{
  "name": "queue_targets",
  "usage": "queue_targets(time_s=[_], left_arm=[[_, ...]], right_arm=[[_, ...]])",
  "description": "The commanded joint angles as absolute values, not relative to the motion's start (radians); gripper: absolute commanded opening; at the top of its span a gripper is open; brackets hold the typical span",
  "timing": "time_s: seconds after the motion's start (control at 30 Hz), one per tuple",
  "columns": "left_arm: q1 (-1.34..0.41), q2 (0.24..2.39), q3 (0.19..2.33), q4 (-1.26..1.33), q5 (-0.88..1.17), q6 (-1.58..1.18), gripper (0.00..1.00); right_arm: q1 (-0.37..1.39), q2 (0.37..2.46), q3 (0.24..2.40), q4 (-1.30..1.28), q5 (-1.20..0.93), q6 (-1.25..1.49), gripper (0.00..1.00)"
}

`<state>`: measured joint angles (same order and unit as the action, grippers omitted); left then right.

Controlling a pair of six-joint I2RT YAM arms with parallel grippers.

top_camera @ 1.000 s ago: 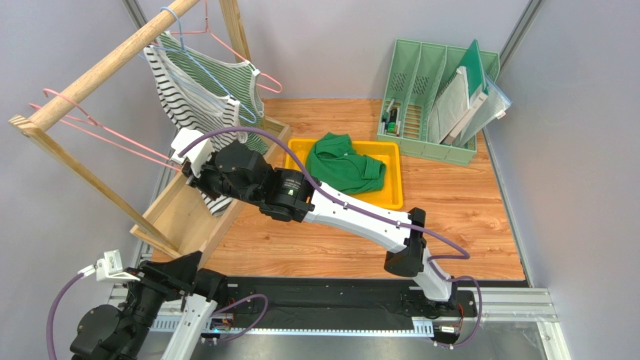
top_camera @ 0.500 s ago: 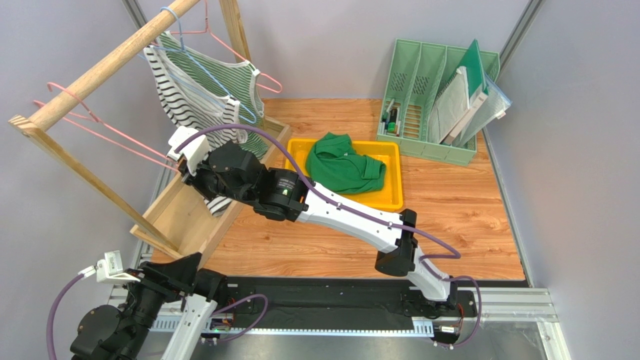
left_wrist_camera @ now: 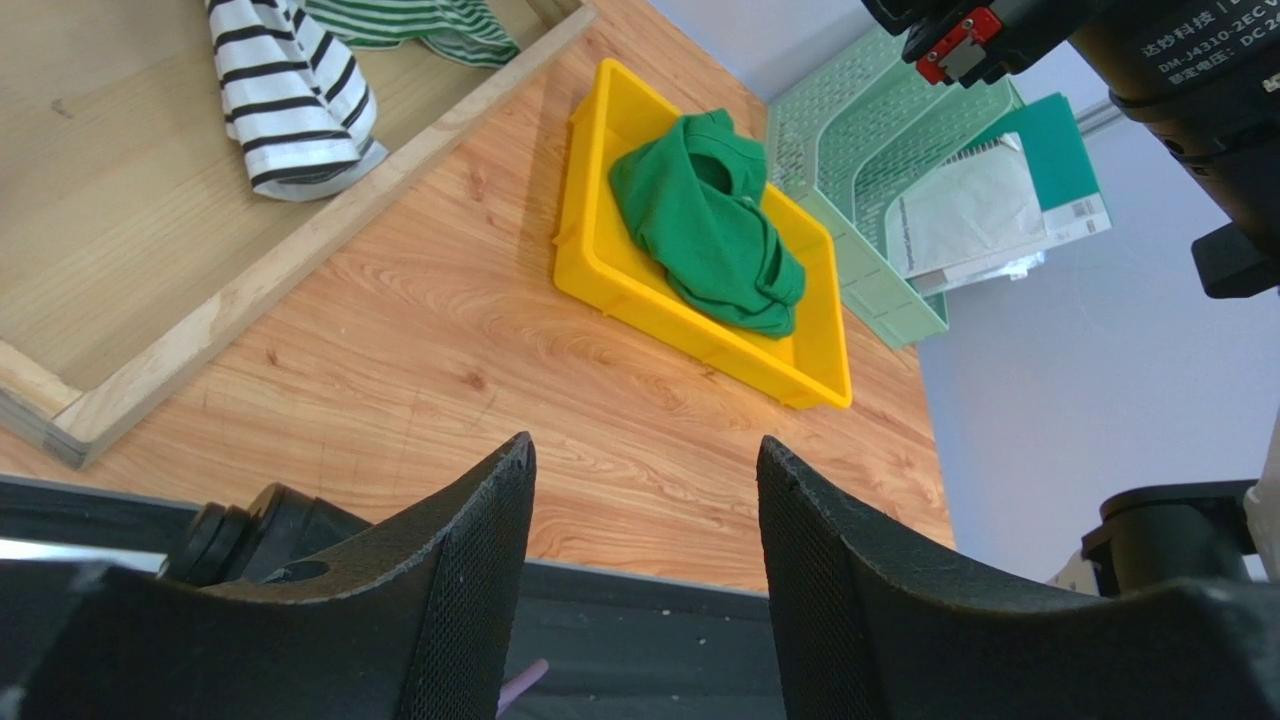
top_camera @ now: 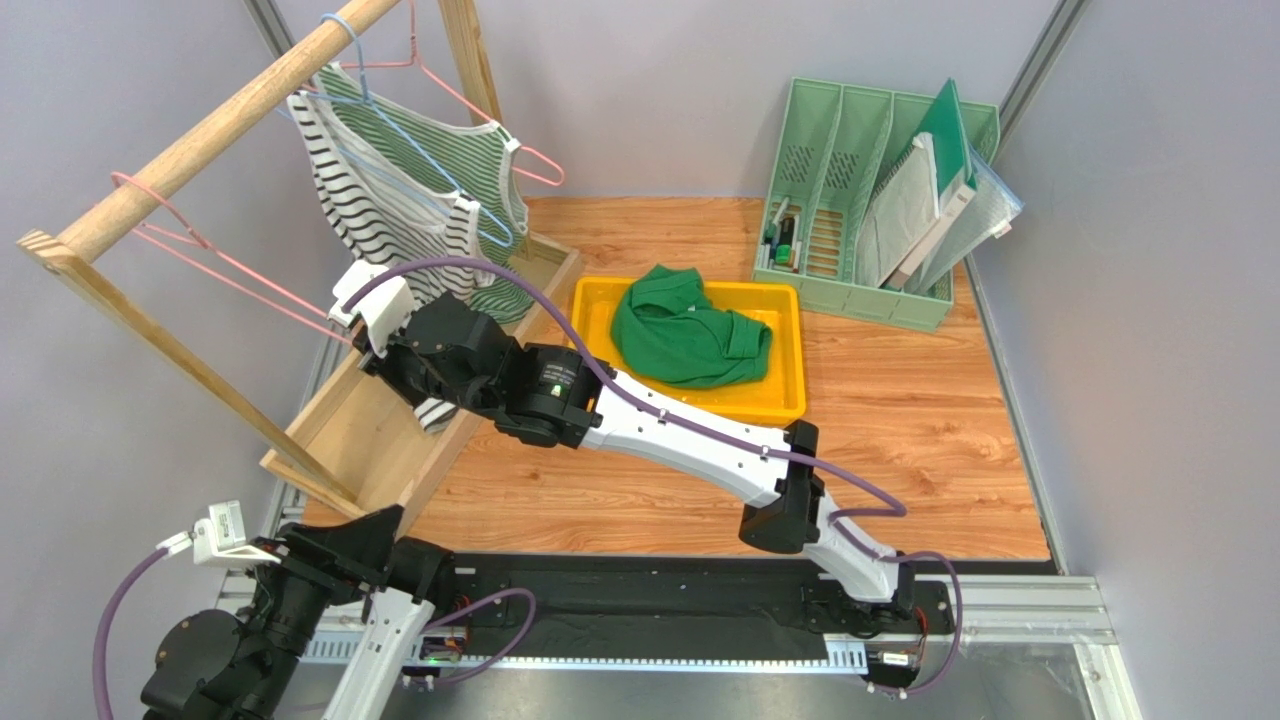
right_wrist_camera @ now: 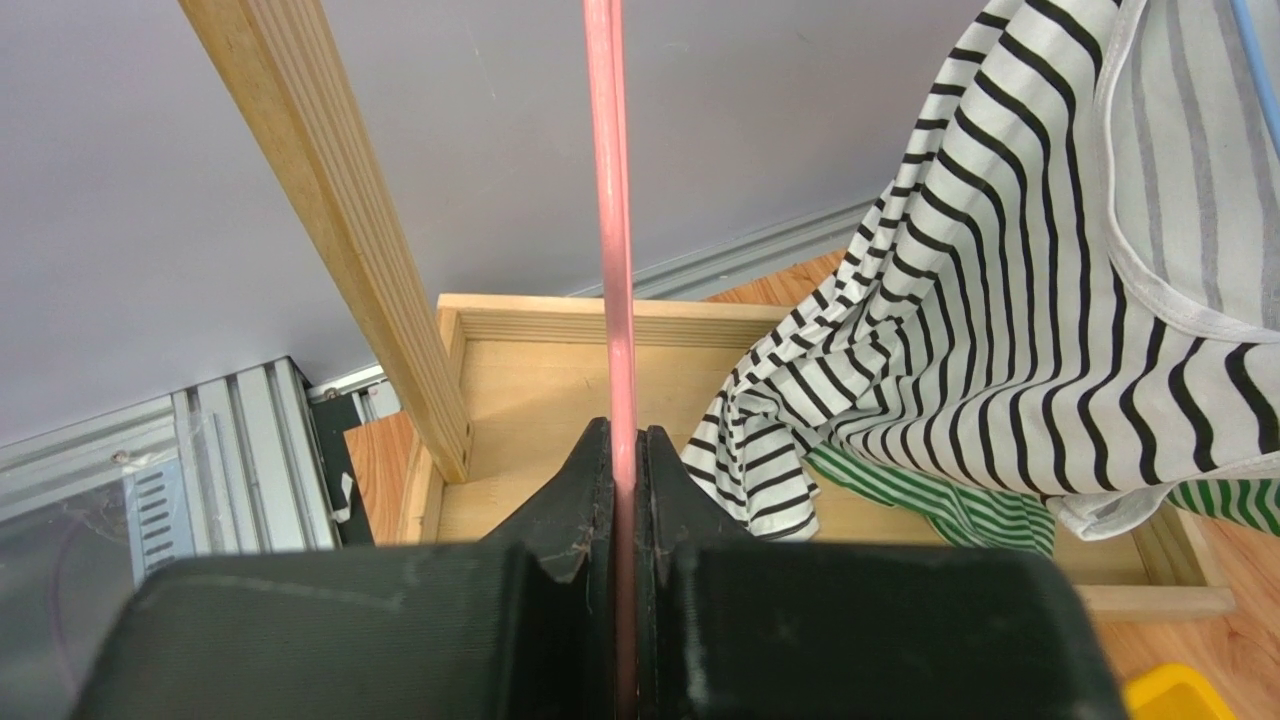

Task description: Remove the tank top from the hanger

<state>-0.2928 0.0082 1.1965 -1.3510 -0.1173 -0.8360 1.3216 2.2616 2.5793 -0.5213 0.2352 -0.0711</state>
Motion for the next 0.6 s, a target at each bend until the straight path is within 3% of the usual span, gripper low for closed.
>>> queue_targets(time_s=[0.0,0.23,0.57], left_arm=[[-0.291,-0.127,1.19,-1.348,-0.106,-0.85,0.62],[-0.291,-0.127,1.201,-1.341,-0.092,-0.856,0.62],[-0.29,-0.127,1.224,-1.328,-0.086,-0.854,0.62]], right_arm=[[1.325,2.27,2.619,-0.494,0.255,-0.064,0.0],[1.325,2.24,2.568,-0.482,0.25,-0.055,0.01],[1.325,2.214,2.534,-0.476,0.247,-0.038,0.23]])
